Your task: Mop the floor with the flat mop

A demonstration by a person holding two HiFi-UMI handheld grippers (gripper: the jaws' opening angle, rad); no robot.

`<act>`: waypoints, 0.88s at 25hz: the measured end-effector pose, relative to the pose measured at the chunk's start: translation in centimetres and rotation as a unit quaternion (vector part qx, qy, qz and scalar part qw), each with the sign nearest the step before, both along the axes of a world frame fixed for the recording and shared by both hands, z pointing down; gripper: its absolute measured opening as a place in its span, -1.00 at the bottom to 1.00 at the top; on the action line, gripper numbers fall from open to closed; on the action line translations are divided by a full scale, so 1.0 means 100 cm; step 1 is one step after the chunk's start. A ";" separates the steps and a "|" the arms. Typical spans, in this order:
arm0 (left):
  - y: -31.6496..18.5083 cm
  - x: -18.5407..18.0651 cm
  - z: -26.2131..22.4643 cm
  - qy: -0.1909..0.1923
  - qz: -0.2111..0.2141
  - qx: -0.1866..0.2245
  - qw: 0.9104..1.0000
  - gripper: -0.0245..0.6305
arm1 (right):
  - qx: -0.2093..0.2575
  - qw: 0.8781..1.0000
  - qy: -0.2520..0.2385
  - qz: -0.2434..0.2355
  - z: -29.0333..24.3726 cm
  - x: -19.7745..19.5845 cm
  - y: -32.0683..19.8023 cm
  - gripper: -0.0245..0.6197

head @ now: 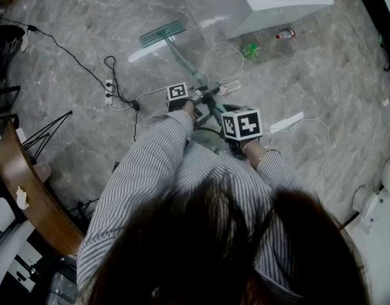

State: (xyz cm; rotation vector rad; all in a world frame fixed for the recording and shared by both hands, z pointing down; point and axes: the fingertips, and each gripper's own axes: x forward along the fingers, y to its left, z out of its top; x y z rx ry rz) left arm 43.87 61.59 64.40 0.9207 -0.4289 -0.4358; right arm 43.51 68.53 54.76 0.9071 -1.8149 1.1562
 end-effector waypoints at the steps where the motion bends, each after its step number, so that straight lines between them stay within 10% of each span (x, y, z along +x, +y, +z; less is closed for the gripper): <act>1: 0.001 -0.001 0.000 -0.007 0.004 0.004 1.000 -0.60 | 0.000 1.000 0.001 -0.001 0.000 0.000 0.001 -0.55; 22: -0.026 0.001 0.004 -0.039 0.071 0.026 0.996 -0.57 | -0.002 1.000 0.004 0.027 0.007 0.000 -0.026 -0.57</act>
